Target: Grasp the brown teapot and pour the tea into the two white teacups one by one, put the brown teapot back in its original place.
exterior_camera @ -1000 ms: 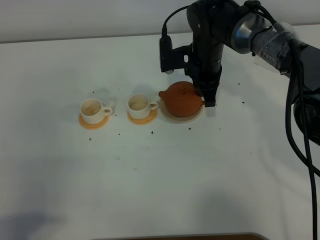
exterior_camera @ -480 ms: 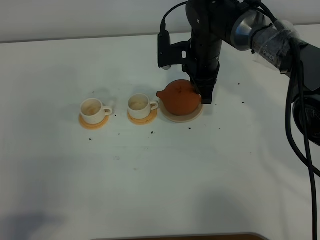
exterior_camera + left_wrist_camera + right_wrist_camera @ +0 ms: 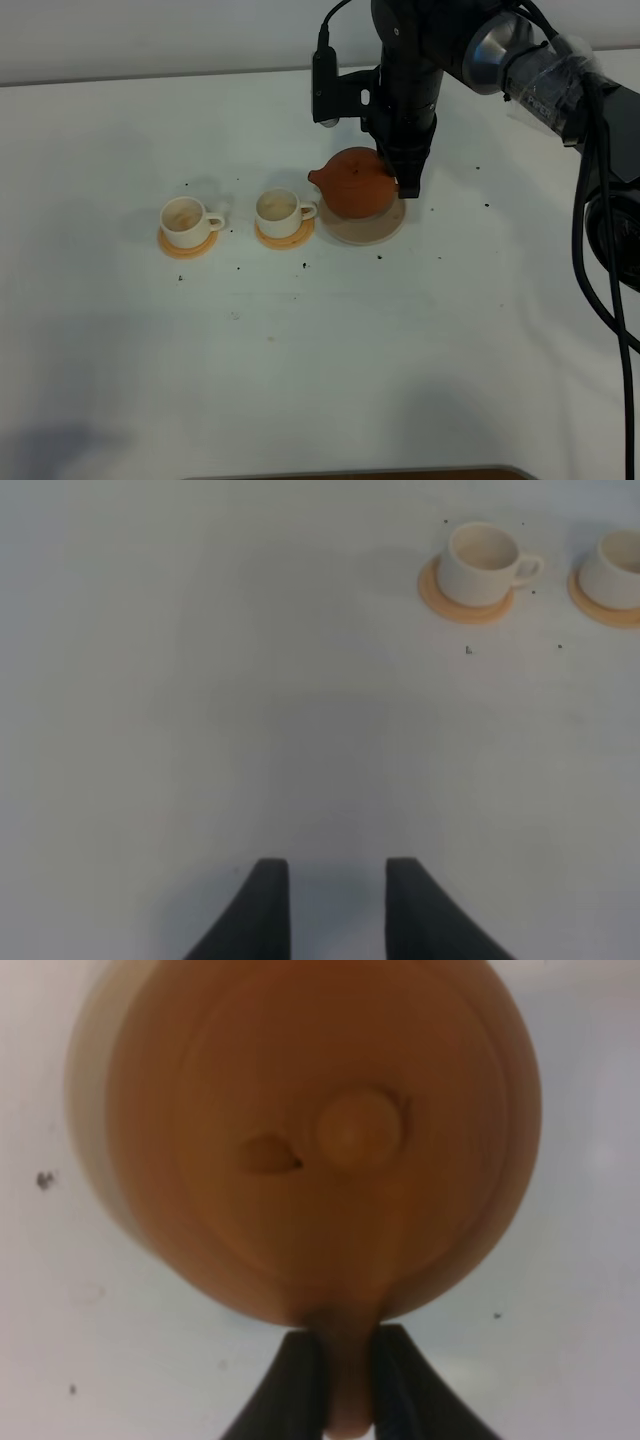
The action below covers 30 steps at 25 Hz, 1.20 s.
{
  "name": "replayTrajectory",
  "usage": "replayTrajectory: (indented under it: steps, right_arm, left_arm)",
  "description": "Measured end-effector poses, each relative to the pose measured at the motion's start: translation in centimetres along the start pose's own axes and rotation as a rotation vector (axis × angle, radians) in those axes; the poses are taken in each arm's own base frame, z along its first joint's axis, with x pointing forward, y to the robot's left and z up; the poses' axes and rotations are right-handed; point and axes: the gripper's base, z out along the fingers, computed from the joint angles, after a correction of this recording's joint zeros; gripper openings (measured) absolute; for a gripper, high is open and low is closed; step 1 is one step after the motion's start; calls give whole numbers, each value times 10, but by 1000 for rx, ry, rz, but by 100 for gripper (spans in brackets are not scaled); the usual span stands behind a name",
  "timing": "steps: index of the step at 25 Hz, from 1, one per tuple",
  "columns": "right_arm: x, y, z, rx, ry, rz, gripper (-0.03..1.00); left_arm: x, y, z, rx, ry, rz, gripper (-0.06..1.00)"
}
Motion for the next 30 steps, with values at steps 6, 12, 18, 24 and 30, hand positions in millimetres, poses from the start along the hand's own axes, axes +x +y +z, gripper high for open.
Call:
replayTrajectory:
  steps: [6, 12, 18, 24, 30]
  right_arm:
    - [-1, -2, -5, 15, -9, 11, 14]
    - [-1, -4, -27, 51, -30, 21, 14]
    - [-17, 5, -31, 54, -40, 22, 14]
    - [-41, 10, -50, 102, -90, 18, 14]
    - [-62, 20, -60, 131, -131, 11, 14]
  left_arm:
    - [0, 0, 0, 0, 0, 0, 28]
    - [0, 0, 0, 0, 0, 0, 28]
    - [0, 0, 0, 0, 1, 0, 28]
    - [0, 0, 0, 0, 1, 0, 28]
    - [0, 0, 0, 0, 1, 0, 28]
